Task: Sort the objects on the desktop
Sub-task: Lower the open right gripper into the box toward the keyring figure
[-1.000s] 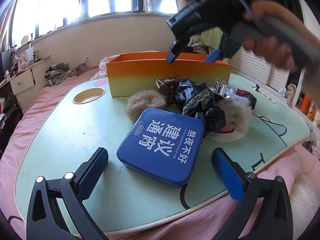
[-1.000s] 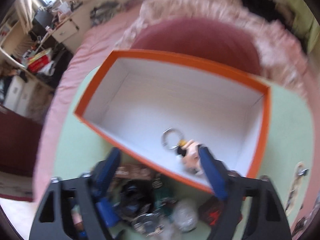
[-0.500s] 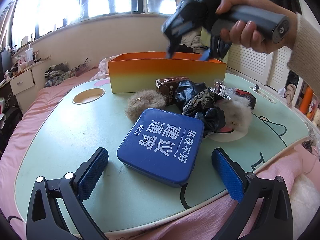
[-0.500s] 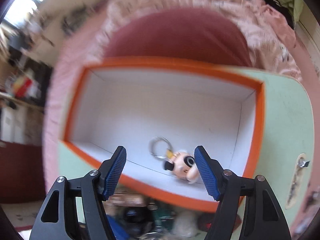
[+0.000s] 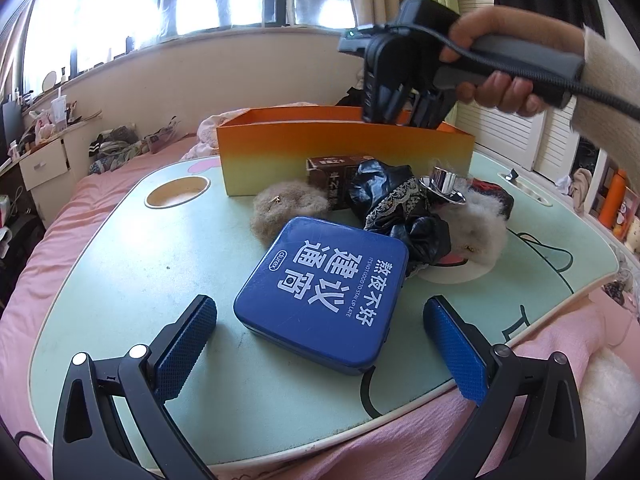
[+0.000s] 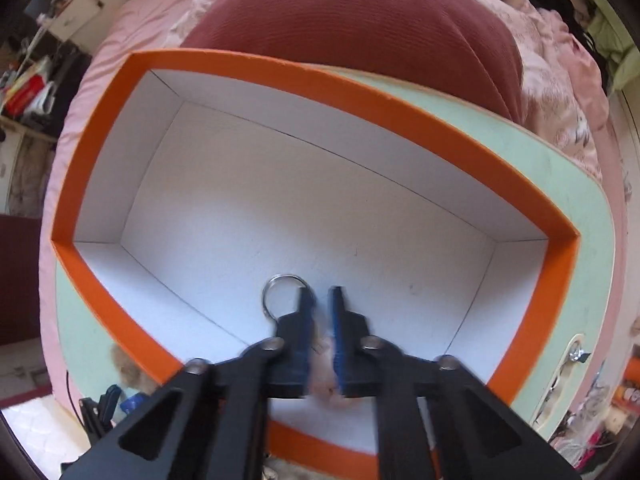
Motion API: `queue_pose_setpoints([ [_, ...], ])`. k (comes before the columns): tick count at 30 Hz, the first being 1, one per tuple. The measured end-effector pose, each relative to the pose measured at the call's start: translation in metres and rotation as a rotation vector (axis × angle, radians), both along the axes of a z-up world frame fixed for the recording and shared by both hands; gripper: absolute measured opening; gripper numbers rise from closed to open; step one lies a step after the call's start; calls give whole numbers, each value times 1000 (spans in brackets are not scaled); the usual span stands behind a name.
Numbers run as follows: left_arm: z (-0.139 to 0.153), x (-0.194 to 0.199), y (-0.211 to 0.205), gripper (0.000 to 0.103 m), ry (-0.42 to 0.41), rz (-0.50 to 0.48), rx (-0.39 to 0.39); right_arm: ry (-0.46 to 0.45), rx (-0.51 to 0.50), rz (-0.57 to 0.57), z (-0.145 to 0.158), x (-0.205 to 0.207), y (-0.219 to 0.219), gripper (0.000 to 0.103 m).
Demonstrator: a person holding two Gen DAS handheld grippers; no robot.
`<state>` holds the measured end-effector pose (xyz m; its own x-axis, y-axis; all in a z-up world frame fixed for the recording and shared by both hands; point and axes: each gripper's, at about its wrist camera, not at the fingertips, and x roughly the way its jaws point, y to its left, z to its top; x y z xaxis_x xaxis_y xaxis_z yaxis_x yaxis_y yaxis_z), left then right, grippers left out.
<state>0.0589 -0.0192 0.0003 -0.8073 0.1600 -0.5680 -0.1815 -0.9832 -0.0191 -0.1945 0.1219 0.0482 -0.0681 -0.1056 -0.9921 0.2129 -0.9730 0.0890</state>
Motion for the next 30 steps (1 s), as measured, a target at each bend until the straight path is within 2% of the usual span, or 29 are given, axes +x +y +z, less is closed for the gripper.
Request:
queue_pose_setpoints([
  [3,0,0,-1,103,0,0,1,44,-50,-31,13,1,9,1],
  [6,-1,0,-1,103,0,0,0,84,-103,-47,38,7,14,1],
  [10,-1,0,-1,103,0,0,1,139,-101,-13,74,25,15,1],
  [12,-1,0,-1,103,1,-1,1,137,-96,-3,79,29,10,2],
  [13,-1,0,-1,103,0,0,1,82,-80,5,77,34,8,11],
  [14,-1,0,-1,103,0,0,1,26,-66,0,61,22,4,22],
  [15,-1,0,-1,103,0,0,0,-36,-40,12,49,12,5,52],
  [16,-1,0,-1,103,0,0,1,-51,-4,24,41,12,4,58],
  [18,-1,0,-1,103,1,0,1,-61,27,4,28,9,4,57],
  [20,-1,0,-1,103,0,0,1,-122,19,-27,9,5,6,56],
  [22,-1,1,0,103,3,-1,-2,-122,-21,-11,9,4,4,56],
  [25,-1,1,-1,103,1,-1,1,-109,-11,-7,14,8,1,54],
  [26,-1,1,-1,103,2,-2,1,-95,-15,-3,17,10,0,51],
  [28,-1,1,-1,103,2,-1,0,-84,-50,19,22,15,-3,33],
  [30,0,1,-2,103,2,-1,0,-90,-71,9,22,16,1,33],
])
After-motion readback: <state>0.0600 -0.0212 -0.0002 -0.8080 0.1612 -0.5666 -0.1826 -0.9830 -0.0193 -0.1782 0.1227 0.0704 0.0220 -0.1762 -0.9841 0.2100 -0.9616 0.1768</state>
